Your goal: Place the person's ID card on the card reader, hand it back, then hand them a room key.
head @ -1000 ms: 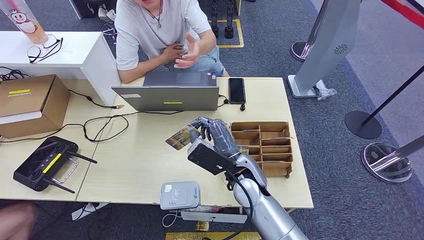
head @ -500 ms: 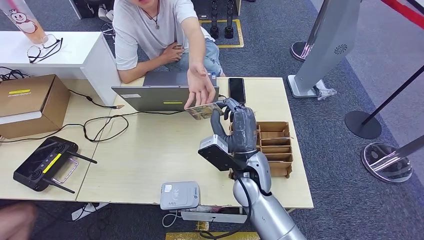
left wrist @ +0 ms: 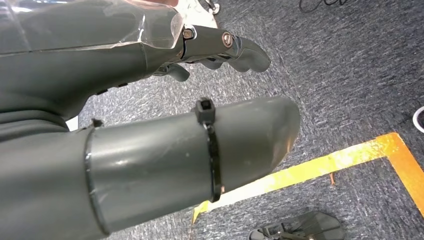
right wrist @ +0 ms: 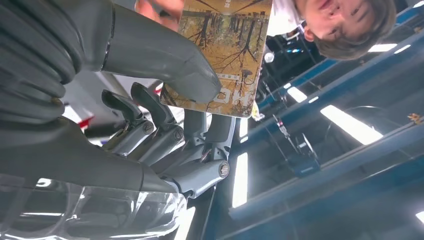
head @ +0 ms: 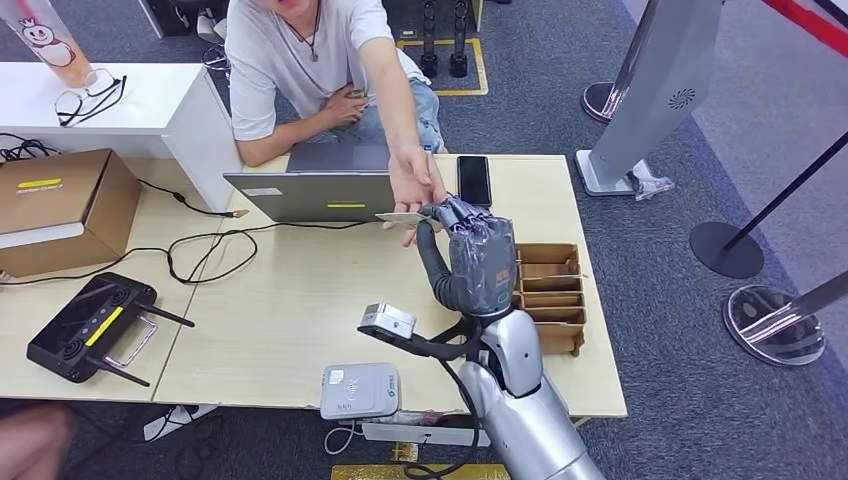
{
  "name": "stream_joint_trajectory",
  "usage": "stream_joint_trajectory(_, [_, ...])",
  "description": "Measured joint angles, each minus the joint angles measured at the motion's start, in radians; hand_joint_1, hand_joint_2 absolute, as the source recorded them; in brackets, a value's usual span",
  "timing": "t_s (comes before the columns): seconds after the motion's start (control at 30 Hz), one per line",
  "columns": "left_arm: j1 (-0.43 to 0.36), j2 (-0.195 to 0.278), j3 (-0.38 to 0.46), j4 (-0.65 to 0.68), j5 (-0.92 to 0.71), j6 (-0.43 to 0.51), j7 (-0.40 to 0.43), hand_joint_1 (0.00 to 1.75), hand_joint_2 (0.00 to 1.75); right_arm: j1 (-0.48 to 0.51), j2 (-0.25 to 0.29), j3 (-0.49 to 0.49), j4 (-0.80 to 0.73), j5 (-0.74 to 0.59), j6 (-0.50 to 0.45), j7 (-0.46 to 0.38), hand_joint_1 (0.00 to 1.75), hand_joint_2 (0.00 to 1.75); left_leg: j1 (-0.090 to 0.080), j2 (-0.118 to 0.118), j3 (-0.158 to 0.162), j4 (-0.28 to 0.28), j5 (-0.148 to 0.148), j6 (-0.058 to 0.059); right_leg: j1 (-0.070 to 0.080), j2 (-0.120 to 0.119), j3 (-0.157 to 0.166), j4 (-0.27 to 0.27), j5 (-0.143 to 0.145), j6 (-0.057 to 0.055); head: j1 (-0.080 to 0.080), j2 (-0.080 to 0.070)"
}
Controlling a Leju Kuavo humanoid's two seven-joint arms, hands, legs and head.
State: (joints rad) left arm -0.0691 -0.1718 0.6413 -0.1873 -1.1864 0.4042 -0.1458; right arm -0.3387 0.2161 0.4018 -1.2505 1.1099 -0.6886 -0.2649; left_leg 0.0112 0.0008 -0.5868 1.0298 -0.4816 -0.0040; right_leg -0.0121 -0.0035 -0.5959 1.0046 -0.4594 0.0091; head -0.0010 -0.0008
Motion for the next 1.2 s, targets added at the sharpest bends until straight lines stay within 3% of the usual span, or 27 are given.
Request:
stream_joint_trajectory(0.23, [0.005,0.007,0.000,0.000,-0.002,-0.001,-0.010,0.00,0.00,0.009,0.022,-0.041,0.013,0.119,0.000,0.011,1.75,1.75,0.000,0.000,0.000,0.000,0.000,0.000,0.000,0.000,0.000,0.000,0.000,0.000,0.000,0.000])
stream_joint_trajectory(0.7, [0.002,0.008,0.000,0.000,0.002,-0.007,-0.004,0.00,0.00,-0.037,0.024,-0.008,0.140,0.177,0.030,0.154,1.75,1.75,0.000,0.000,0.000,0.000,0.000,0.000,0.000,0.000,0.000,0.000,0.000,0.000,0.000,0.000])
stream_joint_trajectory(0.73, [0.002,0.008,0.000,0.000,0.002,-0.007,-0.004,0.00,0.00,-0.040,0.024,-0.005,0.147,0.177,0.037,0.159,1.69,1.75,0.000,0.000,0.000,0.000,0.000,0.000,0.000,0.000,0.000,0.000,0.000,0.000,0.000,0.000])
stream_joint_trajectory(0.77, [0.002,0.008,0.000,0.000,0.003,-0.007,-0.004,0.00,0.00,-0.042,0.024,-0.002,0.153,0.176,0.041,0.161,1.36,1.75,0.000,0.000,0.000,0.000,0.000,0.000,0.000,0.000,0.000,0.000,0.000,0.000,0.000,0.000])
stream_joint_trajectory(0.87, [0.002,0.008,0.000,0.000,0.005,-0.005,-0.005,0.00,0.00,-0.047,0.023,0.004,0.169,0.174,0.045,0.164,0.10,1.75,0.000,0.000,0.000,0.000,0.000,0.000,0.000,0.000,0.000,0.000,0.000,0.000,0.000,0.000])
stream_joint_trajectory(0.9, [0.002,0.008,0.000,0.000,0.005,-0.004,-0.006,0.00,0.00,-0.049,0.023,0.007,0.174,0.174,0.045,0.165,0.00,1.75,0.000,0.000,0.000,0.000,0.000,0.000,0.000,0.000,0.000,0.000,0.000,0.000,0.000,0.000])
stream_joint_trajectory(1.2, [0.003,0.006,0.000,0.000,0.005,0.004,-0.011,0.00,0.00,-0.051,0.023,0.023,0.185,0.157,0.043,0.162,0.00,1.75,0.000,0.000,0.000,0.000,0.000,0.000,0.000,0.000,0.000,0.000,0.000,0.000,0.000,0.000])
